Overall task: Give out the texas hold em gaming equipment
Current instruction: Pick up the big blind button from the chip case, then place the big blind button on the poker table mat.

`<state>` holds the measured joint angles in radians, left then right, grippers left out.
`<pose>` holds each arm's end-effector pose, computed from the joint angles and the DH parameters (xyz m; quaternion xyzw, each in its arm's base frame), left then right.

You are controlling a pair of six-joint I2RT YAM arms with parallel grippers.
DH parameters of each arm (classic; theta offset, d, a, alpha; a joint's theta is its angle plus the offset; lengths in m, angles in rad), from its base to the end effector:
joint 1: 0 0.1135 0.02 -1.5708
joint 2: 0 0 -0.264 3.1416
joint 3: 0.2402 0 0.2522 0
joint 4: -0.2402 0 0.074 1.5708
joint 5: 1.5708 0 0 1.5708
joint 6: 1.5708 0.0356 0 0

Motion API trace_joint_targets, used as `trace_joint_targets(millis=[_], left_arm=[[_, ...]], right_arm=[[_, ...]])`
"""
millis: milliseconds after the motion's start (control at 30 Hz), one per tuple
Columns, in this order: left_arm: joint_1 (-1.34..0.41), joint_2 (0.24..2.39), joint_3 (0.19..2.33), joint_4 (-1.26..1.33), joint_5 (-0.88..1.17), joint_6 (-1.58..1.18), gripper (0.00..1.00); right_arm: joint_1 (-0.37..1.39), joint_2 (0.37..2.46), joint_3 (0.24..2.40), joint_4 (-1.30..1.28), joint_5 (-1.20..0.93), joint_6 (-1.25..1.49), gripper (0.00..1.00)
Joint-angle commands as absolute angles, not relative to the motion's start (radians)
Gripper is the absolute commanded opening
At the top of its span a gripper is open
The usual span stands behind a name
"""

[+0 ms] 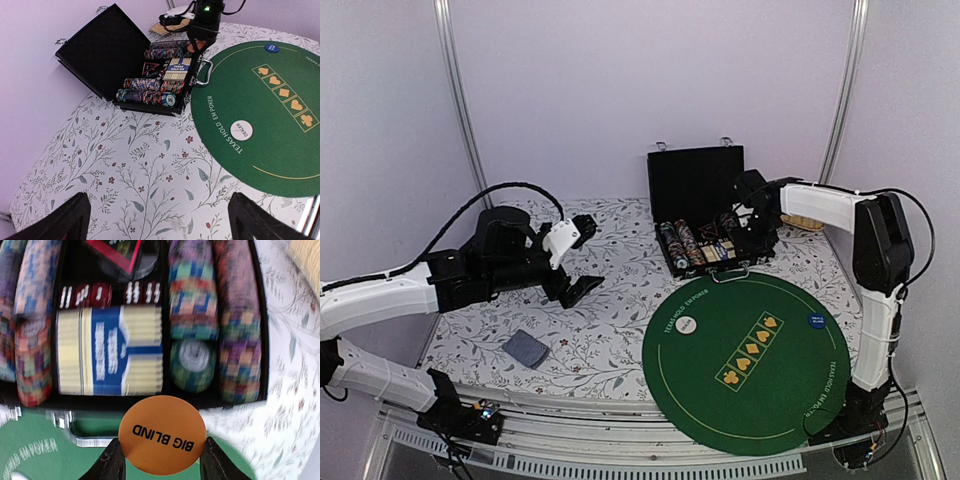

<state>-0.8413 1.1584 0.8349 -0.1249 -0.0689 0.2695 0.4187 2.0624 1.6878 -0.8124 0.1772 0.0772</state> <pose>0.1779 -0.1953 0.2869 0.4306 0.7286 -0.1220 0.5185 0.4003 0.1713 0.2113 -0.1495 0.9664 -0.0376 0.2055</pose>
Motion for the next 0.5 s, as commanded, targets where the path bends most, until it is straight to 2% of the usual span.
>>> trace_joint_targets(millis=[0,267,467], left_arm=[[-0.838,1.13,0.831,-0.114,-0.074,0.263,0.98],[-0.838,1.117,0.836,-0.103,-0.068,0.247,0.98],[-0.838,1.112,0.833,-0.091,-0.096,0.243,0.98]], right_arm=[[0.502,1.893,1.545,-0.892,0.136,0.126,0.39],[0.85,1.608,1.206,-0.984,-0.012,0.377,0.39],[1.182,1.53,1.053,-1.02,-0.139,0.608,0.39]])
